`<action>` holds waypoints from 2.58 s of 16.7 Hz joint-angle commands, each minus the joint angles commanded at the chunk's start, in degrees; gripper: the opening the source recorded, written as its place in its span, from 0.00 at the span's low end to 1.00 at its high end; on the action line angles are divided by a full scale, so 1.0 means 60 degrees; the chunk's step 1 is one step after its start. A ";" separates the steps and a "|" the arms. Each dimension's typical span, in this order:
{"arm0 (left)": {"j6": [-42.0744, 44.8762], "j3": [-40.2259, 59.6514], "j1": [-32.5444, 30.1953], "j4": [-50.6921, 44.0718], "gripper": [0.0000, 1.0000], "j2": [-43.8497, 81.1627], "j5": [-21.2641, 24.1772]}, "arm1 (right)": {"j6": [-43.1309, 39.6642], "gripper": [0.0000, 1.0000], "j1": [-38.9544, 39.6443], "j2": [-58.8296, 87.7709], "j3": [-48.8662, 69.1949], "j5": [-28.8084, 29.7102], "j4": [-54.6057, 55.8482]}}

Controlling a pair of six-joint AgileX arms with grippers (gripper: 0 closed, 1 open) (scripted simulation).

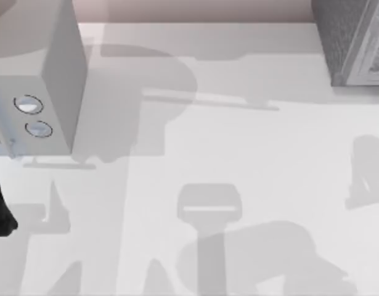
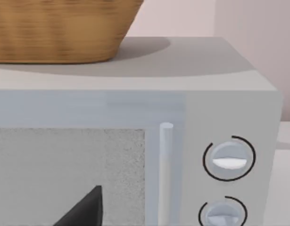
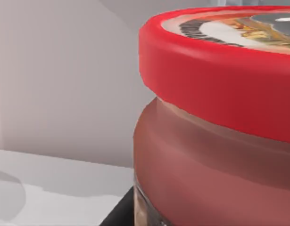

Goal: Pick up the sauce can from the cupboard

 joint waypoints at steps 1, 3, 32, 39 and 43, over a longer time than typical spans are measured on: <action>0.0000 0.0000 0.0000 0.0000 1.00 0.0000 0.0000 | 0.0017 0.00 -0.0201 0.0855 0.0122 -0.0495 0.0729; 0.0000 0.0000 0.0000 0.0000 1.00 0.0000 0.0000 | 0.0052 0.00 -0.0616 0.2636 0.0362 -0.1521 0.2224; 0.0000 0.0000 0.0000 0.0000 1.00 0.0000 0.0000 | 0.0074 0.00 -0.1742 1.4935 0.2444 -0.6579 1.1520; 0.0000 0.0000 0.0000 0.0000 1.00 0.0000 0.0000 | 0.0013 0.00 -0.1030 1.5302 0.2828 -0.5847 1.1717; 0.0000 0.0000 0.0000 0.0000 1.00 0.0000 0.0000 | 0.0013 0.30 -0.1030 1.5302 0.2828 -0.5847 1.1717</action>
